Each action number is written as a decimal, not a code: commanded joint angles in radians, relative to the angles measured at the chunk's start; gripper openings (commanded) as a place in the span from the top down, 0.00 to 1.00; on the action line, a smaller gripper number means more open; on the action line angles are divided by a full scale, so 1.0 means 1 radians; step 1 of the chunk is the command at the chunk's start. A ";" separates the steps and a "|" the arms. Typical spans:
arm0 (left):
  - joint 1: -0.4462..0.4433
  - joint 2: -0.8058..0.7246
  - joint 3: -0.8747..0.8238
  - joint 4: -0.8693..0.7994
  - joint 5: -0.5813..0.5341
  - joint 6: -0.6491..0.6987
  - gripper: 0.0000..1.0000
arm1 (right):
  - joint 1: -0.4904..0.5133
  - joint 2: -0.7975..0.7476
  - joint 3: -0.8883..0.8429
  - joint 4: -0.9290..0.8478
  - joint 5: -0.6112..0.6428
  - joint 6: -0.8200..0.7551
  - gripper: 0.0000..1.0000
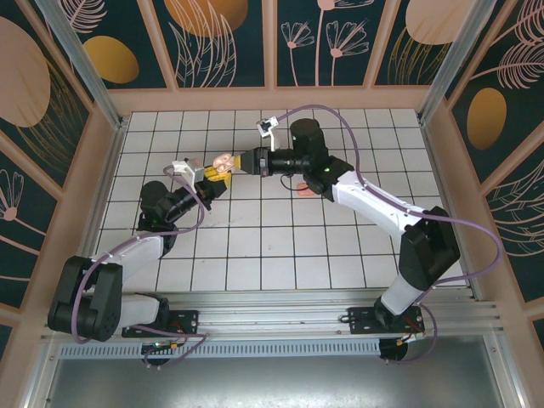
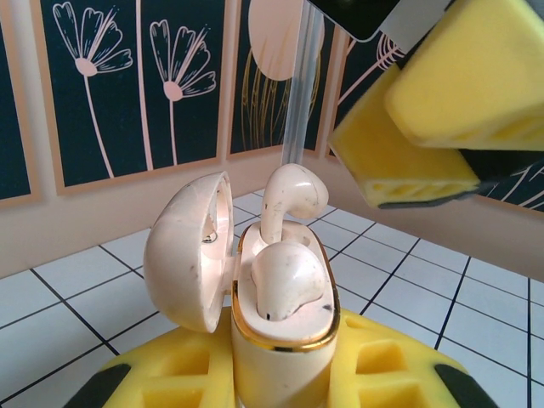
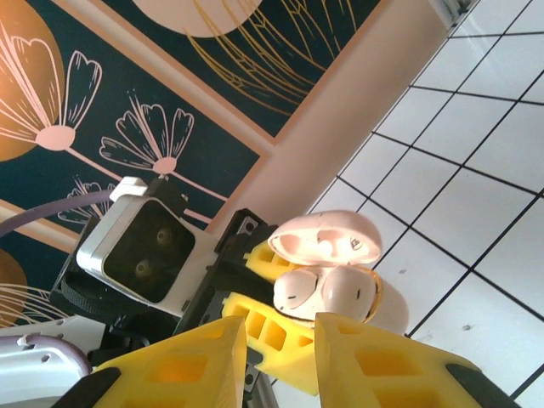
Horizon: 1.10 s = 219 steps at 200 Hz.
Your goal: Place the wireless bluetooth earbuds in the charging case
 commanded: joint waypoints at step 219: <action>-0.004 -0.020 0.033 0.042 0.026 0.003 0.89 | 0.026 0.054 0.069 0.017 -0.027 0.000 0.73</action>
